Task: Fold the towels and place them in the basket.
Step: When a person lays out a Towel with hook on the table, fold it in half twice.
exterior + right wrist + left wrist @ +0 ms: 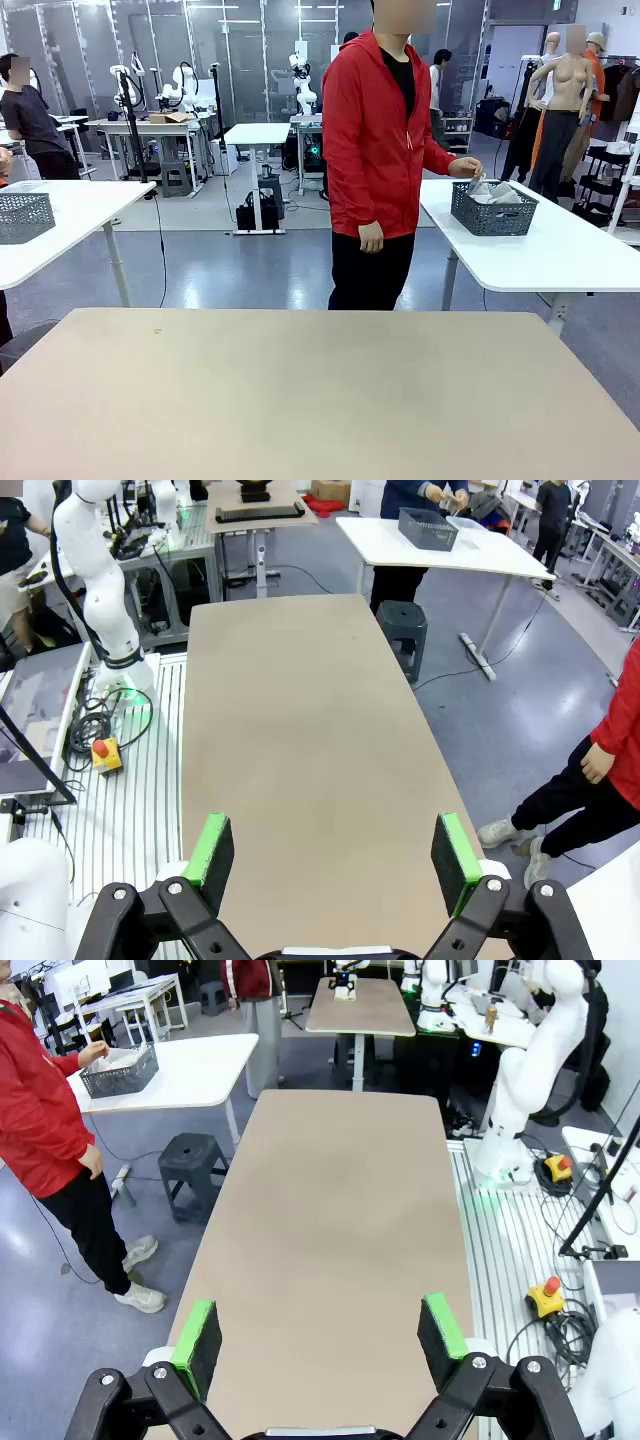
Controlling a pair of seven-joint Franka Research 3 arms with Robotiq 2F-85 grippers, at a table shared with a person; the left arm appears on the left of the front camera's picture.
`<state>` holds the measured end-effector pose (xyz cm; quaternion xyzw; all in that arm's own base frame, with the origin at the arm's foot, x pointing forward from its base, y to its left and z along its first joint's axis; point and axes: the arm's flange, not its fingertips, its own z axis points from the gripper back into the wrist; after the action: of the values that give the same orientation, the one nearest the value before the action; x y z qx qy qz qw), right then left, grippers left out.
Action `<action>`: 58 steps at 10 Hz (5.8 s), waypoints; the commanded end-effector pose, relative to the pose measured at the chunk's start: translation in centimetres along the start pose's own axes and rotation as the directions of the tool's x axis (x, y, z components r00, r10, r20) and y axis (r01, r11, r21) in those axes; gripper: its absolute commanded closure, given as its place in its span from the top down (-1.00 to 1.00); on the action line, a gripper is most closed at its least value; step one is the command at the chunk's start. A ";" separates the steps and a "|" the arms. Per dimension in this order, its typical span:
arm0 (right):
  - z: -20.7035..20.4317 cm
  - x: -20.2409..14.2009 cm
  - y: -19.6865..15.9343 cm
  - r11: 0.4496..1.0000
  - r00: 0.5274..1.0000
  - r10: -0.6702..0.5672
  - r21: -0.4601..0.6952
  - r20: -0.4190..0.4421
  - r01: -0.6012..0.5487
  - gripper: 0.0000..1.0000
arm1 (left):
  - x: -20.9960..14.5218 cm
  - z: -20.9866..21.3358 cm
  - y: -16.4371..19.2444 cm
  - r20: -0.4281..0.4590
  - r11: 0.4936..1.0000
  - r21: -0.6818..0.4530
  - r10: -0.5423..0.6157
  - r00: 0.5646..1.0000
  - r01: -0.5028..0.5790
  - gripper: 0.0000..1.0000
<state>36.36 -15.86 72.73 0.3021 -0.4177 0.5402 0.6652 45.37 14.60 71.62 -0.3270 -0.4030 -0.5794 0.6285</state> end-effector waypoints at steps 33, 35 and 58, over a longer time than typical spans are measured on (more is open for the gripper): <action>-0.1 0.2 0.1 1.000 1.000 0.004 0.003 0.010 -0.004 1.00 | 0.0 0.0 0.0 0.002 1.000 -0.002 -0.002 1.000 0.002 1.00; -0.1 0.2 0.1 1.000 1.000 0.004 0.003 0.010 -0.004 1.00 | 0.0 0.0 0.0 0.002 1.000 -0.002 -0.002 1.000 0.002 1.00; -0.1 0.2 0.1 1.000 1.000 0.004 0.003 0.010 -0.004 1.00 | 0.0 0.0 0.0 0.002 1.000 -0.002 -0.002 1.000 0.002 1.00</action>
<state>36.36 -15.86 72.73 0.3021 -0.4177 0.5402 0.6652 45.38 14.59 71.62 -0.3270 -0.4030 -0.5794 0.6284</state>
